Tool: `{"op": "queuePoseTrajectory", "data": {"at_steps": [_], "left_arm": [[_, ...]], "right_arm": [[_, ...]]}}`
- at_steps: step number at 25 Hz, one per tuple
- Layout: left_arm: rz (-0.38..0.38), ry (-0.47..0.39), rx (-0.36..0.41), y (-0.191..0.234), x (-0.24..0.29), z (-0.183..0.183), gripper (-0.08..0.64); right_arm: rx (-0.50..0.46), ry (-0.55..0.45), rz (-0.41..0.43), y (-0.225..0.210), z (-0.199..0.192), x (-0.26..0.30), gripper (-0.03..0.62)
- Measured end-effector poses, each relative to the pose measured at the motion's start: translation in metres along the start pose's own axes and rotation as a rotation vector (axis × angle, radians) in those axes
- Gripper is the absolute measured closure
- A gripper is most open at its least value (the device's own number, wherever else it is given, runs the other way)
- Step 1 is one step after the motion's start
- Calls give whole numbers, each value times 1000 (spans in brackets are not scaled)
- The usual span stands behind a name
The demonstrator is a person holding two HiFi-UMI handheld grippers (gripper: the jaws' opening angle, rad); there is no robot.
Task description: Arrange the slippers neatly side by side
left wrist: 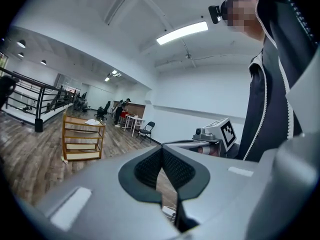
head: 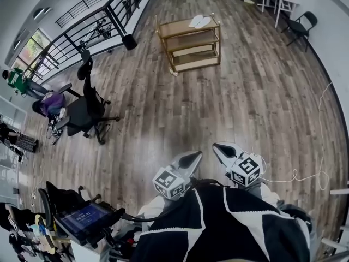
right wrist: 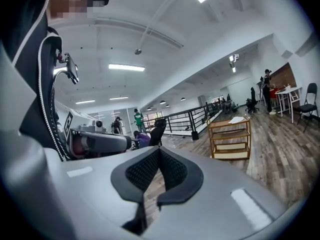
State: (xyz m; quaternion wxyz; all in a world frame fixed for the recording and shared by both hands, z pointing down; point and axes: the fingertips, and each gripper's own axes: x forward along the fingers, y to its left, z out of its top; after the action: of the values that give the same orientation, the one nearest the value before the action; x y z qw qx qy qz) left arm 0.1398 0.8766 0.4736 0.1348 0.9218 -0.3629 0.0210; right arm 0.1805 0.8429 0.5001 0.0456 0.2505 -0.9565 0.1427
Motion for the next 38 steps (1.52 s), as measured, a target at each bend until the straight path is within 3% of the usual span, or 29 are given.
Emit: {"op": "queuePoseTrajectory", "data": {"at_steps": [11,24,38], "left_arm": [[-126,18,-15,60,25,9,546],[-145,-1,0,180,15,45,546],[-205,-31,-10,236,24,62,546]], "right_arm": [[25,16,-87,-36,6,54,588],[8,-12,-97,-59,46,174,588],[24,-24,-114,-80,72,235,588]]}}
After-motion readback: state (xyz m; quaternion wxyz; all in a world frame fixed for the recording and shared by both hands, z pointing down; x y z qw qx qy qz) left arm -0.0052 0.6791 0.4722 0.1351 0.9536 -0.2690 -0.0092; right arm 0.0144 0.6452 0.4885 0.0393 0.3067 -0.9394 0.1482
